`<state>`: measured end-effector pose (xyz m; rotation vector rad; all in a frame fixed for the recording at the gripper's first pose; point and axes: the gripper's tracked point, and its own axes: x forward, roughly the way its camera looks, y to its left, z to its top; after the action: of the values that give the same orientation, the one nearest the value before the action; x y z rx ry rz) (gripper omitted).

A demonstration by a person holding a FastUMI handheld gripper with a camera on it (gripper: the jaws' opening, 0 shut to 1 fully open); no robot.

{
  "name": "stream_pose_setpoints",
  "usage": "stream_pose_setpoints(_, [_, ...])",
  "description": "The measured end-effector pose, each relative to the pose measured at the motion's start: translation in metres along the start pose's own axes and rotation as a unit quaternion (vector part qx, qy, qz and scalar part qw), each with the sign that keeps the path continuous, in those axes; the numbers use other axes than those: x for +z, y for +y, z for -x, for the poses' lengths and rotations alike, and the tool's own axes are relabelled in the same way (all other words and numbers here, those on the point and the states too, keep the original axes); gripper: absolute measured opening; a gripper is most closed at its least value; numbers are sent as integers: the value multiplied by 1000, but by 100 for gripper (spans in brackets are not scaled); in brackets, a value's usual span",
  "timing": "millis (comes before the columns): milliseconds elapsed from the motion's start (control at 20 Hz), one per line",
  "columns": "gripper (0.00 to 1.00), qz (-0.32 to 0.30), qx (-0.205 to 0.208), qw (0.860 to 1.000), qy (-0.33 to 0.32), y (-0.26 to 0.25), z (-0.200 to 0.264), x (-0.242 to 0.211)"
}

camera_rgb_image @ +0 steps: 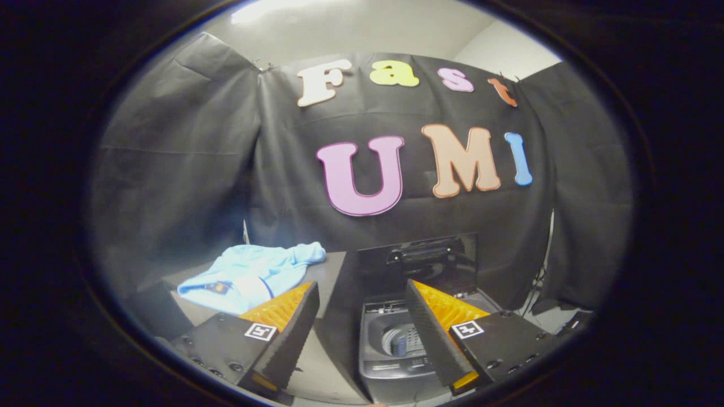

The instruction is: Put the clothes into the washing machine and then close the washing machine lid.

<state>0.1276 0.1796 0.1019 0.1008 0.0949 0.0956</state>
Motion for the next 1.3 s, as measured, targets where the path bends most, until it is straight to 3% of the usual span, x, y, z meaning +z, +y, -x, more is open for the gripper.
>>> stream_pose_setpoints(400, [96, 33, 57, 997, 45, 116, -94, 22])
stream_pose_setpoints(650, [97, 22, 76, 988, 135, 173, -153, -5])
stream_pose_setpoints(1000, [97, 33, 28, 950, 308, 188, -188, -72])
stream_pose_setpoints(1050, [97, 25, 26, 957, 288, 188, -201, -70])
stream_pose_setpoints(1200, [64, 53, 46, 955, 288, 179, -203, -74])
stream_pose_setpoints(1300, [41, 34, 77, 956, 282, 181, -206, -77])
